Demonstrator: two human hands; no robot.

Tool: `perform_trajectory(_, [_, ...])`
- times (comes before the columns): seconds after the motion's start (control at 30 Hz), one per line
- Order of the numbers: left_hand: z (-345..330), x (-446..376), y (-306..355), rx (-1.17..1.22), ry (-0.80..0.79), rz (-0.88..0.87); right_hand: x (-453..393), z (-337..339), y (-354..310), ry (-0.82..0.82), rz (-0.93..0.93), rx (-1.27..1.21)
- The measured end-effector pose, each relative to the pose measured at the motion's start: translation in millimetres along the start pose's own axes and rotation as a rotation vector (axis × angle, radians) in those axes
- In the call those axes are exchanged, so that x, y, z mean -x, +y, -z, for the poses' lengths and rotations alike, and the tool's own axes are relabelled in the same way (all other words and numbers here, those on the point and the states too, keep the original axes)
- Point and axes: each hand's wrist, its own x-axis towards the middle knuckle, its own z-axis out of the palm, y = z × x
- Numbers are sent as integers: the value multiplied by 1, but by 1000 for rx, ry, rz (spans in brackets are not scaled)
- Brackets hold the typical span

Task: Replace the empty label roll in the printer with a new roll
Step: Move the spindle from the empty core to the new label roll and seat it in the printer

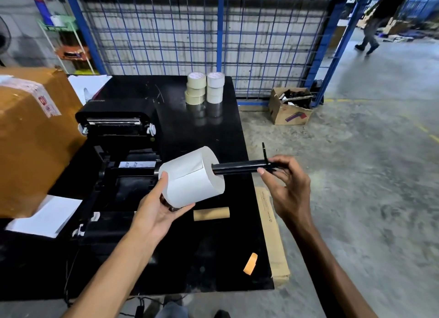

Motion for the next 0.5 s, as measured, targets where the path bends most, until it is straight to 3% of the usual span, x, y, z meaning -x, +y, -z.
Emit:
perform_trajectory(0.07, [-2, 1, 2, -7, -15, -17, -1, -3, -5, -27, 109, 36])
perform_trajectory(0.27, [-12, 3, 1, -2, -24, -23, -9, -18, -11, -33, -75, -180])
perform_trajectory(0.5, [-24, 0, -8, 32, -11, 42, 7, -57, -11, -215, -63, -110])
